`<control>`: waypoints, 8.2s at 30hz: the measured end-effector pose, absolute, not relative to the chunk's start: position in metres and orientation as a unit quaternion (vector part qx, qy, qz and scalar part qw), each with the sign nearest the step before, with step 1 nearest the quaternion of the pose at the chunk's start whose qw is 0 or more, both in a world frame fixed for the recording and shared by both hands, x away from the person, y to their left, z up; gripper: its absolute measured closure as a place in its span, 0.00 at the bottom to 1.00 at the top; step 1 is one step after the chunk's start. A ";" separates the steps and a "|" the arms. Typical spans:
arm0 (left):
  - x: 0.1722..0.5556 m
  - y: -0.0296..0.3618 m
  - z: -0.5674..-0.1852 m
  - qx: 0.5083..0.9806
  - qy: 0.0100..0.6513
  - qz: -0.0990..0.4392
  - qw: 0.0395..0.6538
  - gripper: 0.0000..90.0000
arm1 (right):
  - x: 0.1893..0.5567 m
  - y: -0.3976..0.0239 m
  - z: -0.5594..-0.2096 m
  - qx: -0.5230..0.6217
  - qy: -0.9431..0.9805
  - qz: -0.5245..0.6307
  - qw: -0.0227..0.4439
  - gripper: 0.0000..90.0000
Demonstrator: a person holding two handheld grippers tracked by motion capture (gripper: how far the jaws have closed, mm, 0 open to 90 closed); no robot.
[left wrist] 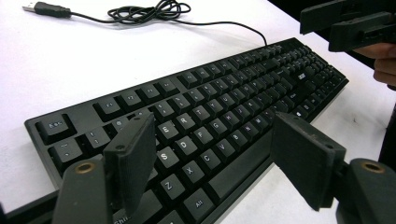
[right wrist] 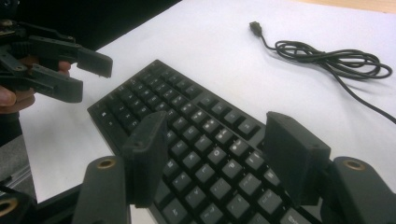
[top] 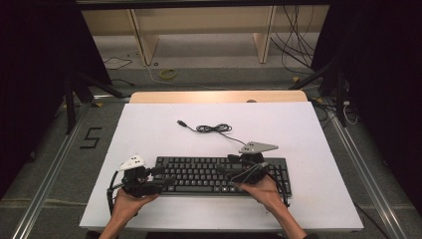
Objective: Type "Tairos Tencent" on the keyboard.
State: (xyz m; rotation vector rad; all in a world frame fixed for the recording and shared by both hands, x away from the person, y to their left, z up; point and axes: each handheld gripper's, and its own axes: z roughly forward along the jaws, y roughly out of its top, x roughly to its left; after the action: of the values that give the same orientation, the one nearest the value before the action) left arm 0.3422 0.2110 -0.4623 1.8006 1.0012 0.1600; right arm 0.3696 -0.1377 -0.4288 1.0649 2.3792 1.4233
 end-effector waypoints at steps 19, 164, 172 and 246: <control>0.346 0.220 -0.462 0.767 0.441 0.084 0.458 0.55 | 0.391 -0.098 -0.436 0.347 0.825 0.441 0.062 0.69; 0.374 0.213 -0.471 0.793 0.450 0.074 0.404 0.79 | 0.391 -0.091 -0.443 0.351 0.823 0.444 0.048 0.41; 0.376 0.208 -0.472 0.807 0.442 0.074 0.383 0.95 | 0.391 -0.093 -0.443 0.351 0.823 0.443 0.049 0.40; 0.373 0.198 -0.450 0.772 0.420 0.069 0.473 0.29 | 0.400 -0.081 -0.463 0.352 0.850 0.387 0.052 1.00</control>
State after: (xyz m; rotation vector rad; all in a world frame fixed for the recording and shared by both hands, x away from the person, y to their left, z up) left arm 0.3727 0.1978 -0.4496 1.8882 1.0267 0.1688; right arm 0.3996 -0.0812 -0.4631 1.0707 2.5871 1.1785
